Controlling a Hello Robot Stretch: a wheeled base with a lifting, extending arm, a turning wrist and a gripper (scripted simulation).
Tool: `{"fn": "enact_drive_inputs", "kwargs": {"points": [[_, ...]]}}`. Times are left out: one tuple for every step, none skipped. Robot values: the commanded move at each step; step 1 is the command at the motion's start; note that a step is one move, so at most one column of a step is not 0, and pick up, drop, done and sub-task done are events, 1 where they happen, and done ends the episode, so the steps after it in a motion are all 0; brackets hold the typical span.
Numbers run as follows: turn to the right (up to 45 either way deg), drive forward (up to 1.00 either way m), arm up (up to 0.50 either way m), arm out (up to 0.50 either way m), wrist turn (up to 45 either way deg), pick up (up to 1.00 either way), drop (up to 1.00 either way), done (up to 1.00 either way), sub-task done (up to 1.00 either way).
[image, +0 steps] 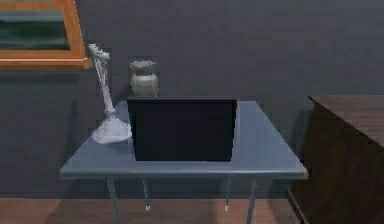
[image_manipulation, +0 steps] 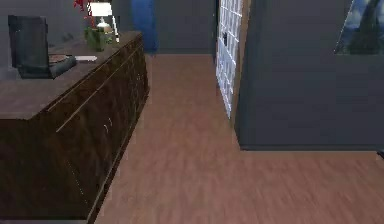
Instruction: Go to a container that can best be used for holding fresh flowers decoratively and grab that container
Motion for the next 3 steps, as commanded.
{"fn": "enact_drive_inputs", "kwargs": {"points": [[-45.0, 0.0, 0.0, 0.0, 0.0, 0.0, 0.0, 0.0, 0.0], [-45.0, 0.0, 0.0, 0.0, 0.0, 0.0, 0.0, 0.0, 0.0], [-12.0, 0.0, 0.0, 0.0, 0.0, 0.0, 0.0, 0.0, 0.0]]}}
